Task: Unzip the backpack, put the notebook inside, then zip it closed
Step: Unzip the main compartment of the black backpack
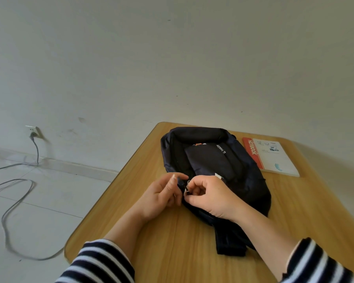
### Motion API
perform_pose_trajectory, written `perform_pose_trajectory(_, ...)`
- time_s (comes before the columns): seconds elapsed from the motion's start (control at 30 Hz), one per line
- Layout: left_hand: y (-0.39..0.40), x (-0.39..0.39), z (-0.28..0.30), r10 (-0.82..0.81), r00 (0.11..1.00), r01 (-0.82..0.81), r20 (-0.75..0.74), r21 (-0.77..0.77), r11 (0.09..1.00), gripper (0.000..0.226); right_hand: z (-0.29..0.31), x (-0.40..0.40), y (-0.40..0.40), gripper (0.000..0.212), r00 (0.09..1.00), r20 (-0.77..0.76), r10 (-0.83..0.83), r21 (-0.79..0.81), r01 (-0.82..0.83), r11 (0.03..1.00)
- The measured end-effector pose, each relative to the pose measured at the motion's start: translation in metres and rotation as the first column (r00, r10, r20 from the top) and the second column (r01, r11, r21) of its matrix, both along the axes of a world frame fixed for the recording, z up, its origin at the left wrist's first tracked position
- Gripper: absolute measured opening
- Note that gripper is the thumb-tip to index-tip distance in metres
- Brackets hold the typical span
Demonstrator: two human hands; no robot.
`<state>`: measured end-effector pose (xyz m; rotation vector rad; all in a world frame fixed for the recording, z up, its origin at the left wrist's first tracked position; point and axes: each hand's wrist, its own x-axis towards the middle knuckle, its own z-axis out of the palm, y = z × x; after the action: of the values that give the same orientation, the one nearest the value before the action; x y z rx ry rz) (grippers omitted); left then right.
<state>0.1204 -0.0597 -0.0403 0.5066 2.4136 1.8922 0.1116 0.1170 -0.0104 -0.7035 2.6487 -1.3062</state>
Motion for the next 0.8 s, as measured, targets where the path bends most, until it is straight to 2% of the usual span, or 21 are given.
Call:
perform_pose_trajectory(0.07,0.002,0.001,0.000,0.012,0.999,-0.010,0.031,-0.057,0.998,0.033,-0.002,0.004,0.001,0.007,1.000,-0.009,0.004,-0.033,-0.004,0.999)
perform_pose_trajectory(0.2,0.001,0.000,-0.006,0.010,1.000,-0.014,-0.017,-0.251,0.968,0.014,-0.002,0.016,0.006,0.004,0.996,-0.090,0.013,-0.001,-0.013,1.000)
perform_pose_trajectory(0.33,0.002,-0.002,-0.010,0.042,0.998,-0.051,-0.039,-0.275,0.960,0.007,-0.002,0.026,0.014,0.007,0.984,-0.175,0.029,0.049,-0.021,0.999)
perform_pose_trajectory(0.63,0.003,-0.002,-0.012,0.132,0.982,-0.165,-0.137,-0.271,0.948,0.013,-0.005,0.039,0.038,0.008,0.984,-0.172,-0.045,0.011,0.047,0.999)
perform_pose_trajectory(0.7,0.001,-0.001,-0.013,0.078,0.974,-0.138,-0.214,-0.282,0.949,0.026,-0.007,0.040,0.039,0.008,0.985,-0.155,-0.072,-0.022,0.069,0.997)
perform_pose_trajectory(0.8,0.000,0.003,-0.013,-0.094,0.957,-0.022,-0.274,-0.393,0.919,0.048,-0.008,0.039,0.039,0.007,0.987,-0.112,-0.113,-0.070,0.106,0.992)
